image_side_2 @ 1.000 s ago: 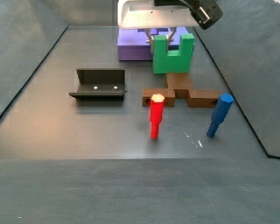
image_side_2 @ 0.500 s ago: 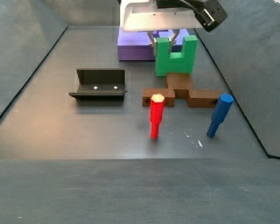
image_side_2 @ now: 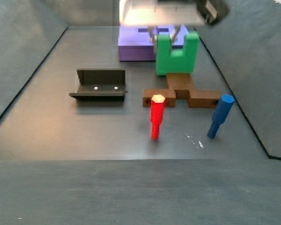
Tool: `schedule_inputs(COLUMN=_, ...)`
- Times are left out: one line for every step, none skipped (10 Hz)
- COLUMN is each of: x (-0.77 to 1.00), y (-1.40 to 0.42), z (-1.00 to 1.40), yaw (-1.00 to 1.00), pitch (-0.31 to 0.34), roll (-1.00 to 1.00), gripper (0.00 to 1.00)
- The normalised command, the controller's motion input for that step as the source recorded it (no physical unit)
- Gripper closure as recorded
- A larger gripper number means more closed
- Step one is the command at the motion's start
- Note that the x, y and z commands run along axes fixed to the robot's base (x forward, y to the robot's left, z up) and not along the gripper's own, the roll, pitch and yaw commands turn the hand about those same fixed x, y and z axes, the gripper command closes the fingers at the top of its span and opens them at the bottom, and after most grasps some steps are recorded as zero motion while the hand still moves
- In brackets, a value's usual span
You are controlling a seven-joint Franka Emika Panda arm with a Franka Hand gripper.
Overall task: Pick up the green object. Move up. Move to above the board. Insert the green object.
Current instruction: Move up, then move to above the board.
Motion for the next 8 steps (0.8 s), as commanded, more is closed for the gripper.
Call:
schedule_inputs(x=-0.06, y=-0.07, z=0.69, yaw=0.06, pitch=0.037, roll=-0.01, gripper=1.00)
schedule_inputs(x=0.00, y=-0.02, z=0.21, yaw=0.02, pitch=0.001, roll=-0.03, gripper=1.00)
schedule_inputs(x=0.00, y=0.00, z=1.40, yaw=0.00, pitch=0.000, roll=0.00, gripper=1.00)
schedule_inputs(x=-0.01, y=0.00, z=1.40, yaw=-0.01, pitch=0.020, roll=0.01, gripper=1.00)
schedule_inputs(x=-0.05, y=0.00, z=1.40, yaw=0.00, pitch=0.017, roll=-0.02, gripper=1.00)
schedule_inputs(x=-0.01, y=0.00, z=1.40, yaw=0.00, pitch=0.022, roll=-0.04, gripper=1.00)
schedule_inputs(x=0.03, y=0.00, z=1.40, yaw=0.00, pitch=0.047, roll=-0.05, gripper=1.00)
schedule_inputs(x=0.02, y=0.01, z=0.74, yaw=-0.01, pitch=0.092, roll=-0.05, gripper=1.00)
